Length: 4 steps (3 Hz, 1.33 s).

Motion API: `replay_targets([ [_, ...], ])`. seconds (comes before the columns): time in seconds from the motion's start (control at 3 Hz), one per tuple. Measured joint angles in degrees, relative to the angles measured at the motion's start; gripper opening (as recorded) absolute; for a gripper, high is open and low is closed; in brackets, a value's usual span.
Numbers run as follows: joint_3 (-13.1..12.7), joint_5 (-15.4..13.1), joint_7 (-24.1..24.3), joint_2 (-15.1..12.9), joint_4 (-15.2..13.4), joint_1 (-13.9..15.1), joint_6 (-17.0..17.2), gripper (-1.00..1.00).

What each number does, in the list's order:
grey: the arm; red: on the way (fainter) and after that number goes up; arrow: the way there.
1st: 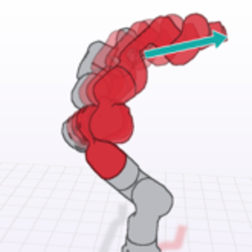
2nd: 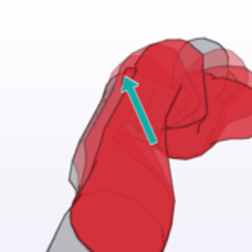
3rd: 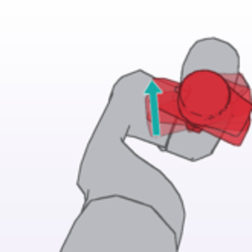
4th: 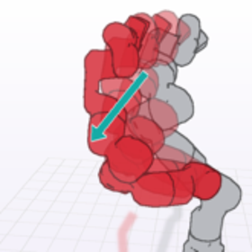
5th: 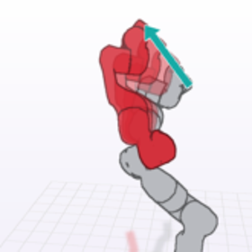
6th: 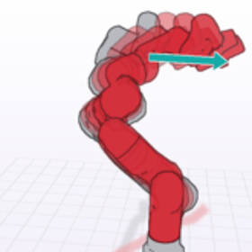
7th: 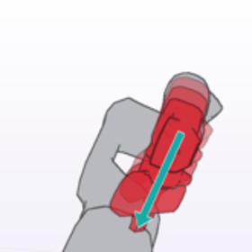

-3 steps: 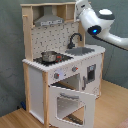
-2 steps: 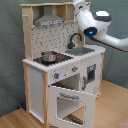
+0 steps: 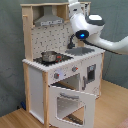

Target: Play with the kitchen

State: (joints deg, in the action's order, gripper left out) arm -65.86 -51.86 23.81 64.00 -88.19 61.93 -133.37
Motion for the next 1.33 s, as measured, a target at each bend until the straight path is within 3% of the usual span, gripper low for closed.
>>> replay_targets([
  [0.67, -3.0, 5.8, 2.4, 0.0, 5.4, 4.2, 8.3, 1.00],
  [1.33, -4.3, 14.0, 5.8, 0.0, 6.3, 9.9, 13.8, 1.00],
])
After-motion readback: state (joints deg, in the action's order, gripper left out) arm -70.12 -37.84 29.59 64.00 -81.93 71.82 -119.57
